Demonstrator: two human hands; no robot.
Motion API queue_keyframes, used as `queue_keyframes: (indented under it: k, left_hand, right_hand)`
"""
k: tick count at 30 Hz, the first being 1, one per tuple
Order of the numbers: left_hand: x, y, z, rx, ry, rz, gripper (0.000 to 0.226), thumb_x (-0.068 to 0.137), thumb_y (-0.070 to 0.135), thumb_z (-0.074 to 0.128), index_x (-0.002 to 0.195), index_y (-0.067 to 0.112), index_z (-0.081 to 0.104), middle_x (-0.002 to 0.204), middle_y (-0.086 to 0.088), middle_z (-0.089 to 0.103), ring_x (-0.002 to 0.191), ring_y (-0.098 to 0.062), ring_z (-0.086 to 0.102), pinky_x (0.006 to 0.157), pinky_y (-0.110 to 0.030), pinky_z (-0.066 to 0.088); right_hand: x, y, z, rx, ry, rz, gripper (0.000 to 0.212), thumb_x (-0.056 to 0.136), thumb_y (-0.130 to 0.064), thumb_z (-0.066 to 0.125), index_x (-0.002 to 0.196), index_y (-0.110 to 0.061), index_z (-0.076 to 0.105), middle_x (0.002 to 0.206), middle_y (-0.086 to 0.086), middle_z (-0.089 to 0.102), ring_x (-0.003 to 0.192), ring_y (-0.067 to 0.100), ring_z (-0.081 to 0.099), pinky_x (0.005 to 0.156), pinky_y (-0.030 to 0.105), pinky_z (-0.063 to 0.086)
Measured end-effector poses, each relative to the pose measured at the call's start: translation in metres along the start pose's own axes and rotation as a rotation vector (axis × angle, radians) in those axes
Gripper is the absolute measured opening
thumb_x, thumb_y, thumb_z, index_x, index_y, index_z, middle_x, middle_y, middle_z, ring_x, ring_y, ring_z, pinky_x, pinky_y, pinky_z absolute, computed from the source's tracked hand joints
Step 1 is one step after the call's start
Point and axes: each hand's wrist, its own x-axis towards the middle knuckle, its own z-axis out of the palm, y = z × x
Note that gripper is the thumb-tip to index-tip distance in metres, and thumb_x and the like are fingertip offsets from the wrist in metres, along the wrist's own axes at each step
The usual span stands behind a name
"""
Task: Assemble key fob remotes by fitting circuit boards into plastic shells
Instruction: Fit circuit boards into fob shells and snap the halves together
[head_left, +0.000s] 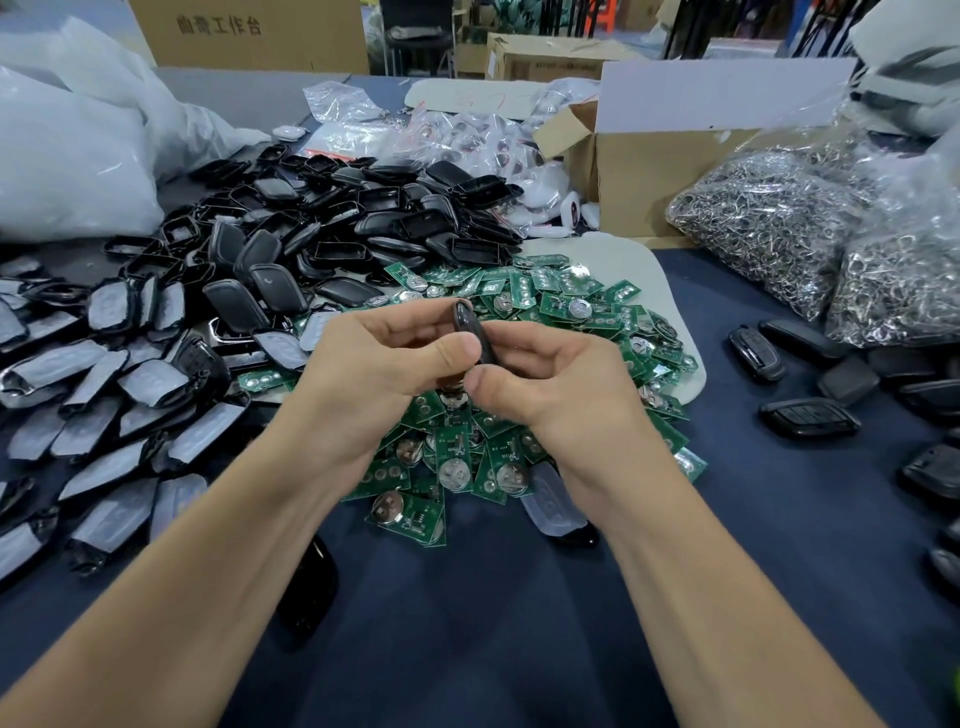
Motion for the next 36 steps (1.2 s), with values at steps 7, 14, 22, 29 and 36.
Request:
queue_keyframes:
  k: [7, 14, 22, 29, 36]
  left_hand:
    - [0.000, 0.008, 0.000, -0.097, -0.035, -0.031, 0.046, 0.077, 0.021, 0.074, 0.118, 0.002, 0.074, 0.113, -0.013, 0.078, 0.102, -0.021, 0.075, 0.088, -0.027, 0.060]
    - [0.002, 0.020, -0.015, -0.258, -0.129, -0.160, 0.039, 0.087, 0.028, 0.065, 0.121, 0.011, 0.076, 0.124, -0.010, 0.075, 0.114, -0.022, 0.068, 0.101, -0.037, 0.056]
    - [0.005, 0.029, -0.032, -0.352, -0.182, -0.223, 0.030, 0.089, 0.031, 0.060, 0.103, 0.022, 0.084, 0.118, -0.004, 0.077, 0.085, -0.009, 0.076, 0.066, -0.022, 0.062]
    - [0.006, 0.026, -0.030, -0.327, -0.156, -0.236, 0.029, 0.087, 0.032, 0.062, 0.100, 0.022, 0.085, 0.113, -0.003, 0.078, 0.083, -0.007, 0.073, 0.064, -0.021, 0.061]
    - [0.004, 0.024, -0.027, -0.243, -0.162, -0.215, 0.028, 0.085, 0.032, 0.062, 0.098, 0.023, 0.085, 0.114, -0.005, 0.079, 0.088, -0.008, 0.074, 0.067, -0.021, 0.062]
  right_hand:
    - [0.002, -0.007, 0.003, 0.518, -0.056, 0.277, 0.038, 0.071, 0.003, 0.076, 0.109, -0.002, 0.073, 0.098, 0.013, 0.079, 0.087, 0.022, 0.077, 0.073, 0.028, 0.063]
    - [0.002, -0.012, -0.005, 0.823, -0.112, 0.425, 0.027, 0.074, -0.003, 0.070, 0.099, 0.008, 0.074, 0.109, 0.027, 0.073, 0.099, 0.035, 0.073, 0.080, 0.038, 0.065]
    - [0.002, -0.014, -0.012, 0.789, -0.188, 0.401, 0.048, 0.085, -0.009, 0.061, 0.128, 0.012, 0.058, 0.115, 0.029, 0.071, 0.093, 0.034, 0.076, 0.077, 0.037, 0.065]
    - [0.003, -0.011, -0.007, 0.421, 0.040, 0.271, 0.021, 0.101, -0.010, 0.060, 0.111, 0.006, 0.068, 0.089, 0.017, 0.078, 0.074, 0.023, 0.076, 0.065, 0.029, 0.062]
    - [0.004, -0.007, -0.003, 0.308, 0.131, 0.241, 0.016, 0.102, -0.002, 0.059, 0.110, 0.009, 0.067, 0.072, 0.012, 0.075, 0.060, 0.020, 0.072, 0.057, 0.024, 0.060]
